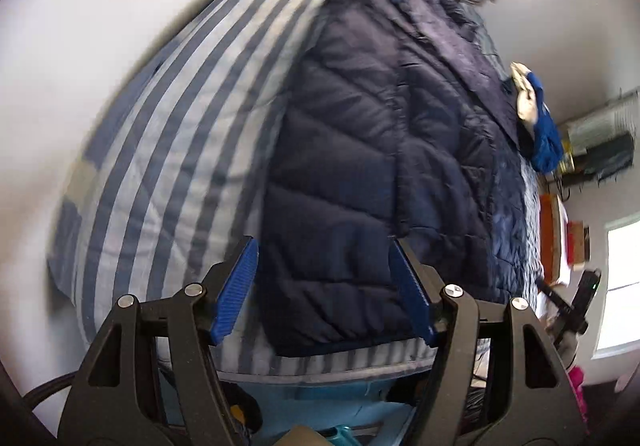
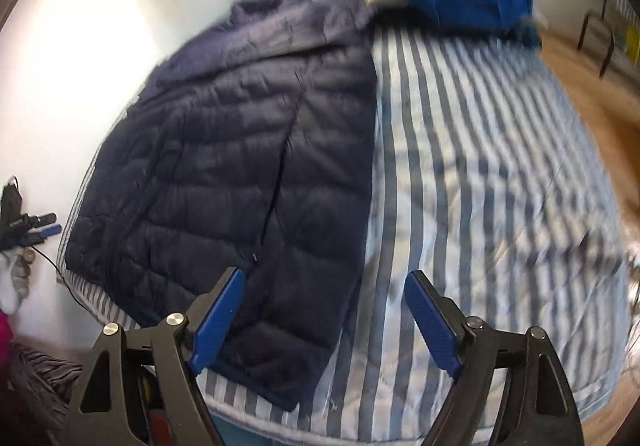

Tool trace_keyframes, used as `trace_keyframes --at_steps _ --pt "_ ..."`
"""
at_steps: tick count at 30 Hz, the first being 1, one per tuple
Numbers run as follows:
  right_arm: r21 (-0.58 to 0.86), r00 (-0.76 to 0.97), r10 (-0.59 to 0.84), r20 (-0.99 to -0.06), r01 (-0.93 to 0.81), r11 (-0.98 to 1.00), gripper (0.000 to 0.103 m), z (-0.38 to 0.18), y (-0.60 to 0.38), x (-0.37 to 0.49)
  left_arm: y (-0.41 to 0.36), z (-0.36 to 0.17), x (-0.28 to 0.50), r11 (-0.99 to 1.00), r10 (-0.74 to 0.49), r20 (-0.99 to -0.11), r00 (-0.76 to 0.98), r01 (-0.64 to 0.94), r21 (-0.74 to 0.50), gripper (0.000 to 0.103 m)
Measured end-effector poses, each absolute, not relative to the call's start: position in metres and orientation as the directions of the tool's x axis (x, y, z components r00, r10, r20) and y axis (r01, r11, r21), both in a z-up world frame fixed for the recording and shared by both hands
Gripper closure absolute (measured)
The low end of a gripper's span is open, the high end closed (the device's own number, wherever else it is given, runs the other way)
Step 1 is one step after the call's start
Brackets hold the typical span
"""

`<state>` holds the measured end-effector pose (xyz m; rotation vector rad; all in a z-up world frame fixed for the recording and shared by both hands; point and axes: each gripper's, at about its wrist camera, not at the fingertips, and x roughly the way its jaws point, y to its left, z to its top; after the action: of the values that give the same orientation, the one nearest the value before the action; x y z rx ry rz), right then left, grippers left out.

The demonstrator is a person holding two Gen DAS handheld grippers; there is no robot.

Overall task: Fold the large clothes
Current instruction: 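Open the left gripper and release the folded side onto the jacket, then grasp the jacket hem with both grippers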

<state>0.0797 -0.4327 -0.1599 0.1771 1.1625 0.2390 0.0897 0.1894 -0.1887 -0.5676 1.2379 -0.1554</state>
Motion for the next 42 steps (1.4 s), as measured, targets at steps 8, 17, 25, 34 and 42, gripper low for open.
trace_keyframes --at_steps 8,17,25,34,42 --pt "0.392 0.268 0.375 -0.887 0.011 0.920 0.026 -0.202 -0.446 0.082 0.189 -0.221 0.090 0.831 -0.451 -0.849 0.274 -0.218 -0.512 0.033" --pt "0.396 0.225 0.401 -0.888 -0.067 0.916 0.042 -0.211 -0.418 0.088 0.157 -0.217 0.101 0.861 -0.440 -0.860 0.258 -0.150 -0.486 0.094" --pt "0.434 0.224 0.458 -0.860 -0.150 0.888 0.098 -0.192 -0.392 0.087 0.139 -0.169 0.098 0.862 -0.448 -0.806 0.388 -0.054 -0.504 0.100" --pt "0.449 0.374 0.490 -0.788 -0.196 0.872 0.101 -0.126 -0.405 0.063 0.152 -0.128 0.070 0.834 -0.461 -0.738 0.493 -0.042 -0.550 0.101" --pt "0.500 0.431 0.548 -0.716 -0.230 0.835 0.102 -0.081 -0.419 0.041 0.173 -0.084 0.048 0.805 -0.485 -0.673 0.558 -0.015 -0.593 0.101"
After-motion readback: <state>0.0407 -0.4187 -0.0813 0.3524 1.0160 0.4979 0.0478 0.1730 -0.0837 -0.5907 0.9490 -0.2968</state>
